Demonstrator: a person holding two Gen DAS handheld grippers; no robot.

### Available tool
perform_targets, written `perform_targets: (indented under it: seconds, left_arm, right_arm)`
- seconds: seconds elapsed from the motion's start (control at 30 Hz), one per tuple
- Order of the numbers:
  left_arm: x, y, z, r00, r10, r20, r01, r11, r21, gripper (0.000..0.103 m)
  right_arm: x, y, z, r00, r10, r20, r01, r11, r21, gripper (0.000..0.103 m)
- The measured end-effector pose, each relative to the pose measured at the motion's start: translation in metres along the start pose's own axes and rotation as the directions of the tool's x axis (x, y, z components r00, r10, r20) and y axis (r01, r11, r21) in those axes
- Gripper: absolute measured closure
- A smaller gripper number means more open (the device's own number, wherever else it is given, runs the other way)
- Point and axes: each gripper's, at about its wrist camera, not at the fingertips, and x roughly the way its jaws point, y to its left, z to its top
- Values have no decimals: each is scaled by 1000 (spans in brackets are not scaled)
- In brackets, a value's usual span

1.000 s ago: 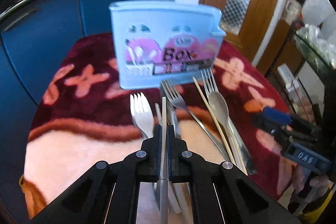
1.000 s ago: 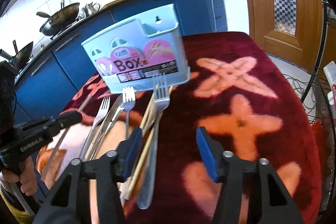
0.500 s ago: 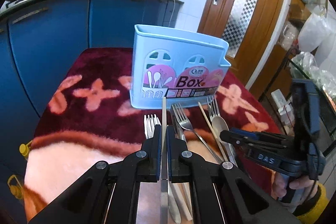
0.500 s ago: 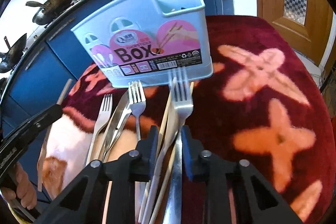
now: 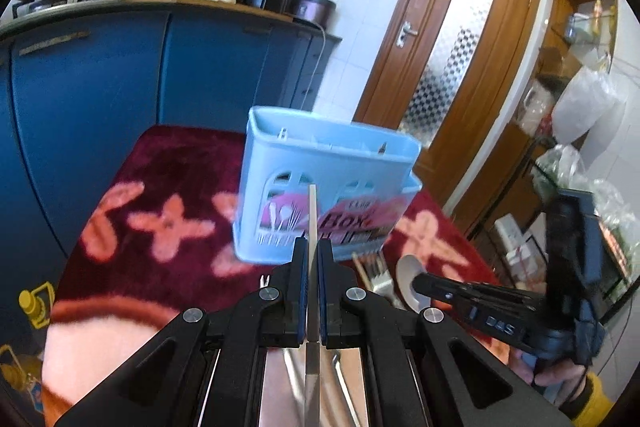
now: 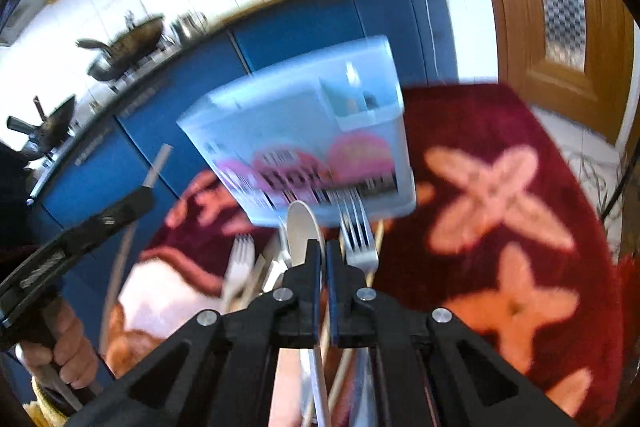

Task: Organize utensils
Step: 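Carry the knife in the left tool and spoon in the right tool over the blue holder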

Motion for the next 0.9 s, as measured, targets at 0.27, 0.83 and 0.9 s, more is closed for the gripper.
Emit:
perform_targets:
  seconds: [0.27, 0.83, 0.9]
  left_arm:
    - [-5, -7, 36, 994, -35, 102, 38, 999, -24, 99]
    - [15, -13, 117, 931, -54, 361, 58, 998, 1, 99]
    - [22, -8, 123, 924, -56, 379, 65, 998, -10, 99]
  right_arm:
    - [-46, 17, 30, 971, 26, 238, -20, 999, -28, 99]
    - [-49, 6, 114, 905, -41, 423, 55, 998, -21, 98]
    - [-43, 4, 121, 899, -46, 436, 63, 998, -24, 98]
